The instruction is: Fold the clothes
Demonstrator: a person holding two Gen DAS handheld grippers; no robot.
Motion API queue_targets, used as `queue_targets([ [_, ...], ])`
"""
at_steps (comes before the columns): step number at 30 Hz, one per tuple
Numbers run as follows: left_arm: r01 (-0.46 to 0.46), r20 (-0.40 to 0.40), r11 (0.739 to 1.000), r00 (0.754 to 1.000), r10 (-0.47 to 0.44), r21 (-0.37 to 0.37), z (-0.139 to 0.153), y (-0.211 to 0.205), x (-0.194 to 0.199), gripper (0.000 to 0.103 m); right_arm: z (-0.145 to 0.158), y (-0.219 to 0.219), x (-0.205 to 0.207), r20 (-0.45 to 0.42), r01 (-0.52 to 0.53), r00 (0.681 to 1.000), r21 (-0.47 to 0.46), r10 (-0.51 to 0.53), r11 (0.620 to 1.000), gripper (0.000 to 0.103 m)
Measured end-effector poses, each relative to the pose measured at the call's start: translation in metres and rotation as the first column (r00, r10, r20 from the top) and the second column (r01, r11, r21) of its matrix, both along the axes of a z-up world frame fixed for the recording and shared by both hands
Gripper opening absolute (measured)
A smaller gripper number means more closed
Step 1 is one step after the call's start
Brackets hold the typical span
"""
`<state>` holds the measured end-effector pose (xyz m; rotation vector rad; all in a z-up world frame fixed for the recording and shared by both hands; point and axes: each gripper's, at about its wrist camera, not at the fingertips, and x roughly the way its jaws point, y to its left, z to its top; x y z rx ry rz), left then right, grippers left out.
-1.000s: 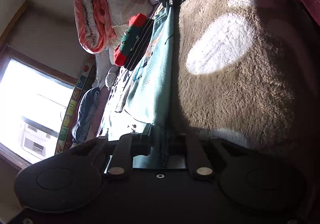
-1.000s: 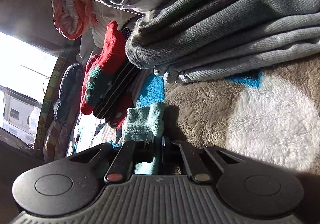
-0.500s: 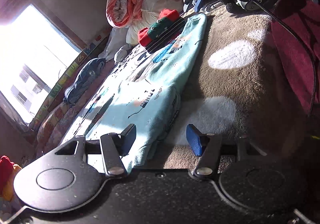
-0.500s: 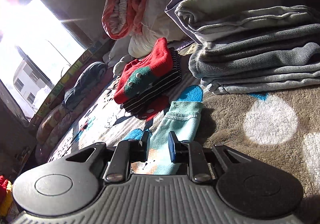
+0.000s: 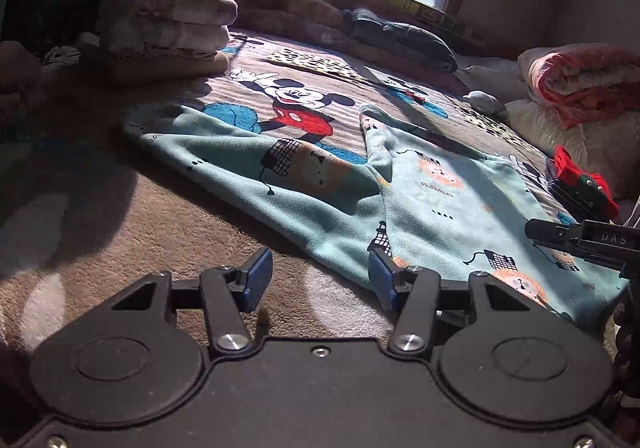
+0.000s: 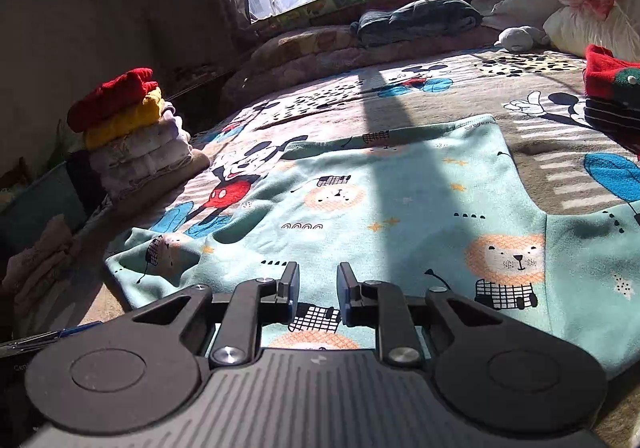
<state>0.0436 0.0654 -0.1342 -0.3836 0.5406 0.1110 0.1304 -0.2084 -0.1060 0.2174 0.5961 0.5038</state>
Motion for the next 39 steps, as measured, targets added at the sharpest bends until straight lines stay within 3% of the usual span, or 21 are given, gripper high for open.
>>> queue_targets([
  [3, -0.089, 0.012, 0.981, 0.996, 0.092, -0.171, -0.002, 0.045, 0.004, 0.052, 0.004, 0.048, 0.008, 0.009, -0.103, 0.995, -0.067, 0.104, 0.992, 0.023],
  [8, -0.194, -0.002, 0.888, 0.977, 0.213, -0.416, -0.011, 0.104, 0.014, 0.052, 0.011, 0.105, 0.032, 0.018, -0.192, 0.980, -0.131, 0.196, 0.973, 0.023],
  [16, -0.226, -0.029, 0.779, 0.966, 0.258, -0.586, -0.009, 0.143, 0.051, 0.051, -0.005, 0.122, 0.052, -0.035, -0.205, 0.979, -0.126, 0.202, 0.971, 0.023],
  [18, -0.243, -0.050, 0.777, 0.963, 0.264, -0.580, -0.009, 0.148, 0.059, 0.051, -0.010, 0.117, 0.043, -0.035, -0.236, 0.972, -0.119, 0.234, 0.964, 0.023],
  [20, -0.260, -0.068, 0.795, 0.961, 0.267, -0.549, -0.009, 0.148, 0.065, 0.051, -0.014, 0.118, 0.031, -0.018, -0.289, 0.957, -0.161, 0.289, 0.944, 0.023],
  [21, -0.264, -0.074, 0.812, 0.961, 0.265, -0.520, -0.008, 0.147, 0.067, 0.044, -0.015, 0.120, 0.026, -0.012, -0.310, 0.950, -0.192, 0.313, 0.931, 0.023],
  [22, -0.270, -0.080, 0.838, 0.961, 0.264, -0.474, -0.007, 0.144, 0.069, 0.026, -0.017, 0.122, 0.021, -0.012, -0.330, 0.942, -0.229, 0.336, 0.916, 0.023],
  [24, -0.277, -0.081, 0.874, 0.960, 0.268, -0.400, -0.003, 0.142, 0.071, 0.008, -0.019, 0.126, 0.013, 0.006, -0.359, 0.925, -0.302, 0.379, 0.883, 0.023],
  [26, -0.276, -0.031, 0.872, 0.957, 0.289, -0.404, 0.005, 0.146, 0.063, 0.007, -0.018, 0.130, 0.007, 0.027, -0.378, 0.909, -0.371, 0.417, 0.848, 0.025],
  [28, -0.274, -0.009, 0.889, 0.957, 0.291, -0.368, 0.009, 0.149, 0.059, 0.004, -0.015, 0.134, 0.007, 0.024, -0.381, 0.903, -0.420, 0.429, 0.824, 0.032],
  [32, -0.310, -0.083, 0.860, 0.949, 0.303, -0.405, -0.016, 0.159, 0.057, 0.004, -0.007, 0.147, 0.002, 0.039, -0.376, 0.889, -0.504, 0.456, 0.777, 0.033],
  [36, -0.300, -0.063, 0.868, 0.952, 0.300, -0.396, -0.010, 0.162, 0.054, 0.006, 0.002, 0.164, 0.003, 0.081, -0.394, 0.865, -0.499, 0.495, 0.772, 0.033],
  [38, -0.315, -0.061, 0.842, 0.945, 0.322, -0.439, -0.012, 0.169, 0.050, 0.010, 0.006, 0.172, 0.003, 0.102, -0.403, 0.852, -0.496, 0.513, 0.769, 0.033],
  [39, -0.317, -0.058, 0.841, 0.944, 0.326, -0.438, -0.012, 0.170, 0.050, 0.010, 0.007, 0.177, 0.005, 0.103, -0.411, 0.849, -0.489, 0.519, 0.770, 0.033],
])
